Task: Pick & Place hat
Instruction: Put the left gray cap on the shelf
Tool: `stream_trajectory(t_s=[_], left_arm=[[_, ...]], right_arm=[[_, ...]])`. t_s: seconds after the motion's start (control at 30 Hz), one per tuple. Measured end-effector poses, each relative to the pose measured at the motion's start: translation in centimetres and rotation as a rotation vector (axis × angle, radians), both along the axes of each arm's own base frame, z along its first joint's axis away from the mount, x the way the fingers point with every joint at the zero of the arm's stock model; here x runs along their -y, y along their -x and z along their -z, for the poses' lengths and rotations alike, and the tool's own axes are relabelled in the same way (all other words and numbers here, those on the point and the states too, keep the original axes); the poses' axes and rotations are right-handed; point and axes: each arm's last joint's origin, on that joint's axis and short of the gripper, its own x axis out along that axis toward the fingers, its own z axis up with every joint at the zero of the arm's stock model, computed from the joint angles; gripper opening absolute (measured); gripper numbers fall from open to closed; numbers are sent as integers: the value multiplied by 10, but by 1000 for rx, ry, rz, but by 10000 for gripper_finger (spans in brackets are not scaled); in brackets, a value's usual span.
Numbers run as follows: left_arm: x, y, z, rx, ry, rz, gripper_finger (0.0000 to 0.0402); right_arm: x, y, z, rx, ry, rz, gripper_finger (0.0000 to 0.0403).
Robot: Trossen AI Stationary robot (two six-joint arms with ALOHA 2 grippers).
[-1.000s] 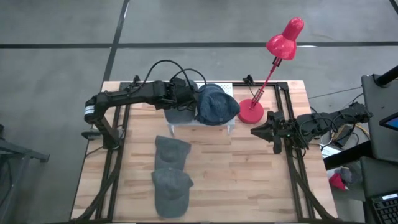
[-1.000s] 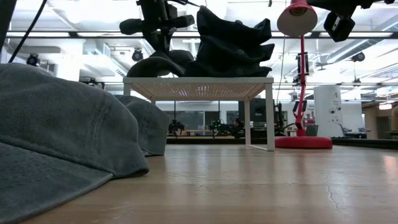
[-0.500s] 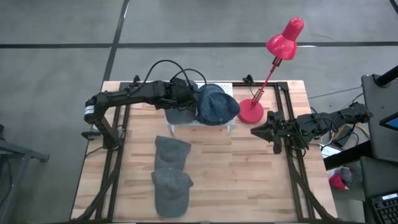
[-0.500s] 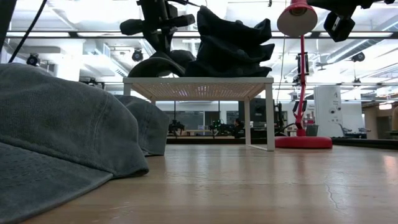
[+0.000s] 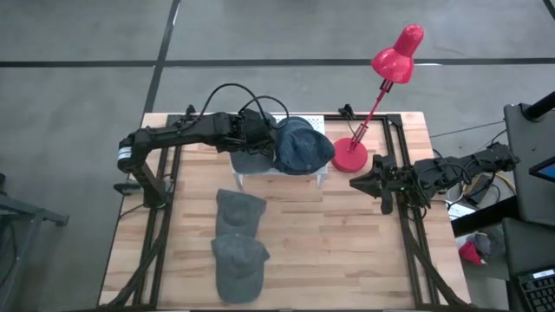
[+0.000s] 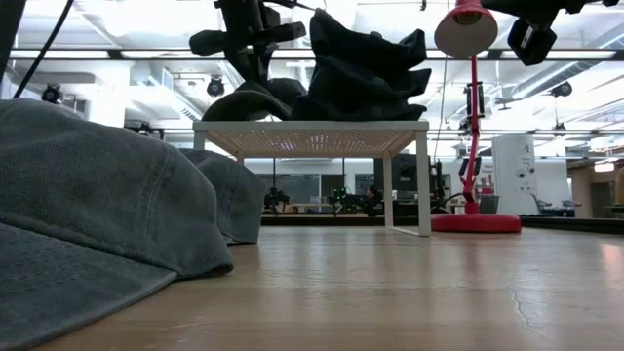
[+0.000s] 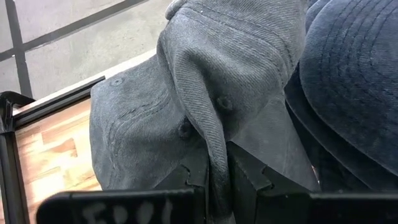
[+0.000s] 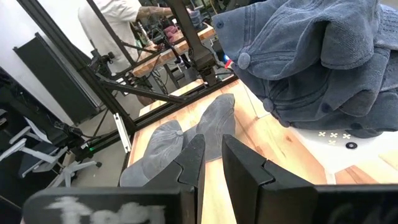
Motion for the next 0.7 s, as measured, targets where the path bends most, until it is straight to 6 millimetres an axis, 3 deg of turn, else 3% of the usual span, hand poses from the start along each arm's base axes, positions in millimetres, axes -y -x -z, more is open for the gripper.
stream_trajectory(t_s=[0.4, 0.7], left_arm=[[0, 0, 0, -9, -8, 16, 41], [0, 0, -1, -2, -14, 9, 115]], right_arm=[[0, 0, 0, 0, 0, 0, 52], [0, 0, 0, 1, -4, 1, 52]])
